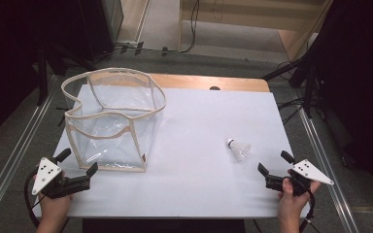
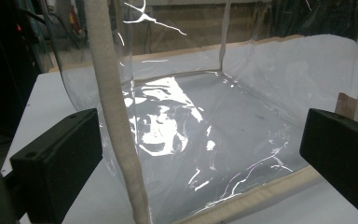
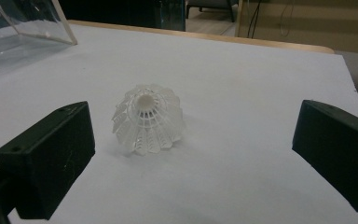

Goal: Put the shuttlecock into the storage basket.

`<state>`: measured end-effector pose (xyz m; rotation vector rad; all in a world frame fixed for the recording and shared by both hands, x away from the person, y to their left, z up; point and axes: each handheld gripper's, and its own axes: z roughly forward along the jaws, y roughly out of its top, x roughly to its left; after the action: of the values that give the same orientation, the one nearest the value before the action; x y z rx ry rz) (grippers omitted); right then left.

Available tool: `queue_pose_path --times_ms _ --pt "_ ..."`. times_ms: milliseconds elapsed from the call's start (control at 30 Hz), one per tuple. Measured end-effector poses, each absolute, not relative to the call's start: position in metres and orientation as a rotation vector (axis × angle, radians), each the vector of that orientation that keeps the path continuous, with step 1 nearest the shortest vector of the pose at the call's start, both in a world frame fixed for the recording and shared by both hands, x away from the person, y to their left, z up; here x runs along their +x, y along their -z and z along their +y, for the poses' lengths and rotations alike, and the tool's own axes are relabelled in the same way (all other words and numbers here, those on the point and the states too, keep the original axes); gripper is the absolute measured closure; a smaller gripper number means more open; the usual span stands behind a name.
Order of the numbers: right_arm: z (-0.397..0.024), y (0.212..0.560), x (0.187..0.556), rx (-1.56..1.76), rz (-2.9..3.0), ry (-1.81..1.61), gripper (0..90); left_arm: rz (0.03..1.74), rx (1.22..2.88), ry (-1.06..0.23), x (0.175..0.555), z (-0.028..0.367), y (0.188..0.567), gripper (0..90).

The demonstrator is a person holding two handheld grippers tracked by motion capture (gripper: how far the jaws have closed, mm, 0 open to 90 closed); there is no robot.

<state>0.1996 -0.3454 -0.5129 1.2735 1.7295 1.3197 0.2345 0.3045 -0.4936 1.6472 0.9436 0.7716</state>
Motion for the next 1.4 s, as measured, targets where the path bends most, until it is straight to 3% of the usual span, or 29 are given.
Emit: queue_pose_path --times_ms 300,567,700,900,933,967,1000,1033,1133,1400 --pt "-0.346 0.511 0.205 1.280 1.771 -1.323 0.0 0.936 1.667 -0.779 0.234 0.302 0.495 0.0" --pt "-0.341 0.500 0.216 1.317 1.802 -1.281 32.1 0.938 1.650 -0.800 0.232 0.302 0.495 0.0" --pt "-0.334 0.498 0.229 1.337 1.830 -1.248 39.6 0.940 1.649 -0.802 0.231 0.302 0.495 0.0" --pt "-0.328 0.493 0.244 1.331 1.857 -1.216 62.6 0.941 1.649 -0.803 0.231 0.302 0.494 0.0" --pt "-0.328 0.493 0.244 1.331 1.857 -1.216 62.6 0.941 1.649 -0.803 0.231 0.302 0.494 0.0" --pt "-0.326 0.492 0.252 1.334 1.875 -1.203 71.2 0.942 1.649 -0.803 0.231 0.302 0.494 0.0" --pt "-0.326 0.492 0.252 1.334 1.875 -1.203 71.2 0.943 1.648 -0.802 0.231 0.303 0.494 0.0" --pt "-0.325 0.492 0.259 1.348 1.909 -1.209 80.6 0.943 1.648 -0.802 0.231 0.303 0.494 0.0" --pt "-0.324 0.493 0.267 1.363 1.949 -1.210 87.7 0.942 1.648 -0.802 0.231 0.303 0.494 0.0" --pt "-0.323 0.503 0.276 1.446 1.971 -1.137 87.9 0.938 1.651 -0.802 0.231 0.302 0.494 0.0"
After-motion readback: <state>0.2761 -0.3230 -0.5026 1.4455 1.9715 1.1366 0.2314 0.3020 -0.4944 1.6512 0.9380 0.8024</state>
